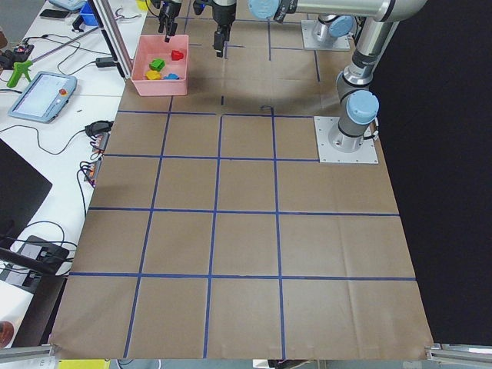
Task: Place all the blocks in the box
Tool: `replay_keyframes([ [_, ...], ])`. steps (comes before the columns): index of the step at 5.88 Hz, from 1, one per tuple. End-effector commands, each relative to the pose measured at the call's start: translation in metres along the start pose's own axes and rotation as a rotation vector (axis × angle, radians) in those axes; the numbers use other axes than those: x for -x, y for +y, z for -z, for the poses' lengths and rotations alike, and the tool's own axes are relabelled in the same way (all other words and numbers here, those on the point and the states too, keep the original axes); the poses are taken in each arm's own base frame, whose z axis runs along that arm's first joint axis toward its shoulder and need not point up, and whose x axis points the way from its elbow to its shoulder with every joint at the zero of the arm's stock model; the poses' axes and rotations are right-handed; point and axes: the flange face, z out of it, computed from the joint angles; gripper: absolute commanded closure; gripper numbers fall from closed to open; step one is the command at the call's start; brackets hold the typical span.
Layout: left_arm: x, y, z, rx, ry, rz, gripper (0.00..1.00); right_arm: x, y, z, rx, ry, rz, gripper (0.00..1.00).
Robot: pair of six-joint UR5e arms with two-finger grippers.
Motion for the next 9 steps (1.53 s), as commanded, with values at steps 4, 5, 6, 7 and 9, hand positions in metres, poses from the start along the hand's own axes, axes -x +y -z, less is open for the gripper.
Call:
replay_keyframes([
  [4,-0.003,0.000,0.000,0.001,-0.004,0.010,0.00,0.009,0.088,0.195,0.616,-0.116,-0.193,0.00],
  [5,-0.003,0.001,0.000,0.006,-0.003,0.020,0.00,0.012,0.112,0.214,0.675,-0.011,-0.172,0.00],
  [6,-0.003,0.002,0.002,0.006,-0.007,0.086,0.00,0.030,0.146,0.231,0.695,0.011,-0.211,0.00],
  [7,-0.003,0.003,0.001,0.010,-0.006,0.139,0.00,0.048,0.178,0.242,0.690,0.018,-0.234,0.00],
  [9,-0.003,0.003,0.002,0.013,-0.004,0.170,0.00,0.065,0.206,0.266,0.469,0.137,-0.336,0.00],
])
